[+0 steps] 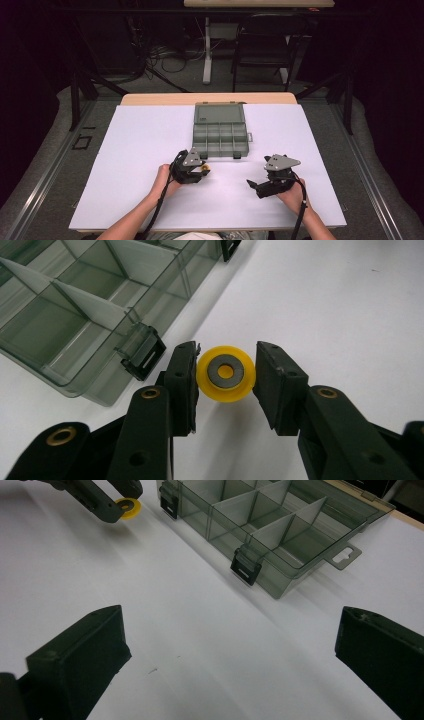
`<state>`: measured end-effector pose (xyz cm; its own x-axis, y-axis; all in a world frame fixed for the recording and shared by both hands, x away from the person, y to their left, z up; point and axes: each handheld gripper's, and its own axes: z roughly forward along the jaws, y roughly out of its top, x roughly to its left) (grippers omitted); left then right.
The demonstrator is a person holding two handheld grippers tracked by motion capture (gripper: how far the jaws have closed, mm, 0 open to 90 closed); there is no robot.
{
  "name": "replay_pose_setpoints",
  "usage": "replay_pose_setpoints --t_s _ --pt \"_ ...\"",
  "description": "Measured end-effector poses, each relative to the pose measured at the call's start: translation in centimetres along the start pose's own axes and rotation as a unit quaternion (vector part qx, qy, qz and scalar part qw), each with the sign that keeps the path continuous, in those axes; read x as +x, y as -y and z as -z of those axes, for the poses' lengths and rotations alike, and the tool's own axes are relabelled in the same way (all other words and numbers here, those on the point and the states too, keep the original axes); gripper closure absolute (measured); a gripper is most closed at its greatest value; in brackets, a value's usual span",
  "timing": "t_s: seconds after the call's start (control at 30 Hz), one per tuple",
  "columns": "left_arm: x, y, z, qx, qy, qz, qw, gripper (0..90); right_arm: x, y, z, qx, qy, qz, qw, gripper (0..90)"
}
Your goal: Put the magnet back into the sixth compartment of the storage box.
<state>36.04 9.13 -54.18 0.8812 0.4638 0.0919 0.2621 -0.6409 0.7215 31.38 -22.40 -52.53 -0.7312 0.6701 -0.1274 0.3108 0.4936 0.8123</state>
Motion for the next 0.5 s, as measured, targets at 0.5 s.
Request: replay_pose_setpoints --t_s 0.5 --pt "0.75 0.21 0.28 -0.001 -0.011 0.006 0.9999 62.2 -0.08 0.0 0.07 0.001 0.003 0.0 1.0 0.0"
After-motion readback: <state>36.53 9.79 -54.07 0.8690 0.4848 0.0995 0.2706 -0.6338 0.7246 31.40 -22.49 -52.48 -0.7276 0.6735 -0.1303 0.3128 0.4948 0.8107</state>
